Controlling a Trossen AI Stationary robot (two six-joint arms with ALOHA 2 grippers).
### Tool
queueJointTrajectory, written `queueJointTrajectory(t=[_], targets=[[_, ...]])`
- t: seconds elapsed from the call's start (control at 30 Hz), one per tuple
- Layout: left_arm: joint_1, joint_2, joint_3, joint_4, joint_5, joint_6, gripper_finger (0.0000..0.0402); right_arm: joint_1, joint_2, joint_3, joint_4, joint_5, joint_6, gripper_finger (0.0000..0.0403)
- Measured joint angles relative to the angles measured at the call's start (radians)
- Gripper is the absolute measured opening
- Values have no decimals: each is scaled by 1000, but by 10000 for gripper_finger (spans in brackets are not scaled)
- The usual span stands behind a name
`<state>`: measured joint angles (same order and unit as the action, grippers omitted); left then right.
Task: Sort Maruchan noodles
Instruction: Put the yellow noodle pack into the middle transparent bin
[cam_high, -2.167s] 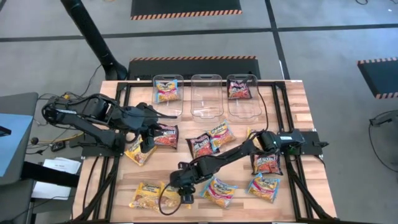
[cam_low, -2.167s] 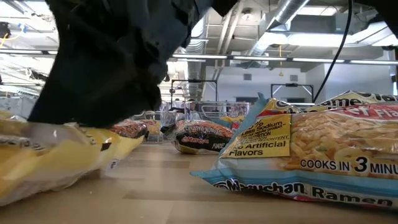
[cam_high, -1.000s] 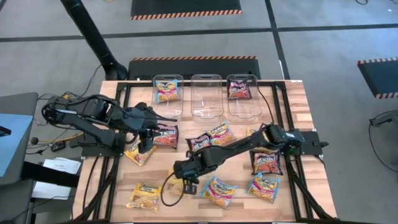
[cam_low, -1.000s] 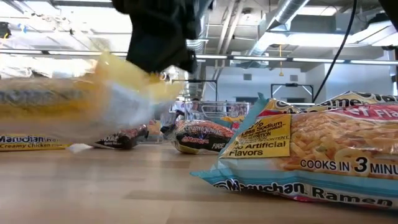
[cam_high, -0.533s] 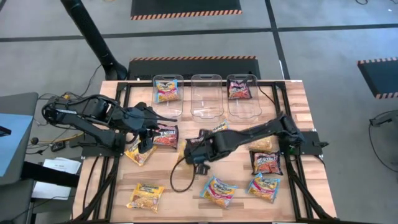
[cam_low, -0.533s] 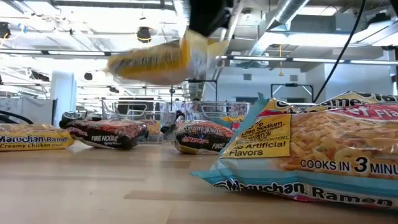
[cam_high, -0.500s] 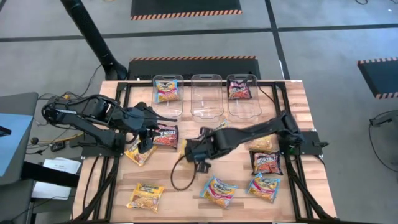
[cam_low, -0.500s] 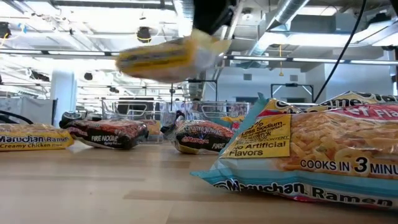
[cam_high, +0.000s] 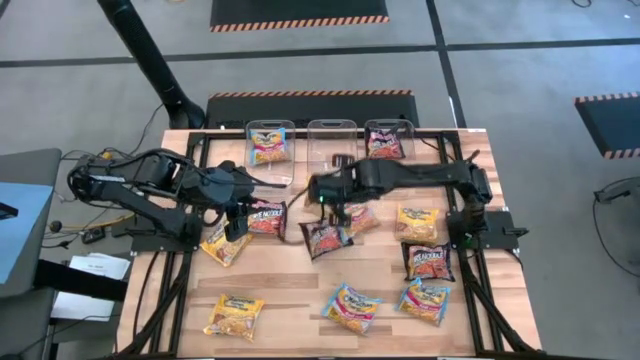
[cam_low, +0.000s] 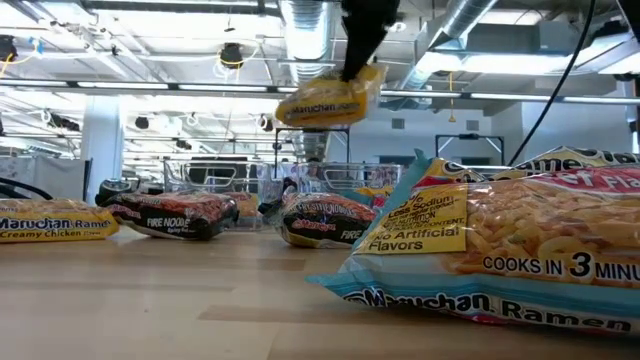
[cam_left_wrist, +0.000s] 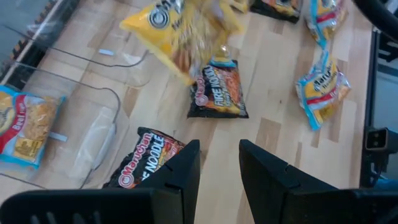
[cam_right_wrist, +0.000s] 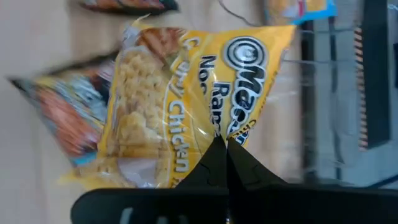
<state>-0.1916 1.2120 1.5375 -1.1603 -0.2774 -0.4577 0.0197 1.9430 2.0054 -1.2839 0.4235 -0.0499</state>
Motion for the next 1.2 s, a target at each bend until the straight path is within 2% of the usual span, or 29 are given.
queueJointTrajectory(t=[0.37, 0.77, 1.2], targets=[[86, 0, 0, 0, 0, -2, 98, -207, -16, 2, 86, 38, -319, 3], [177, 0, 0, 0, 0, 1, 98, -400, -10, -1, 254, -63, -555, 4], [261, 0, 0, 0, 0, 1, 98, -493, -9, -228, 553, -78, -814, 4]])
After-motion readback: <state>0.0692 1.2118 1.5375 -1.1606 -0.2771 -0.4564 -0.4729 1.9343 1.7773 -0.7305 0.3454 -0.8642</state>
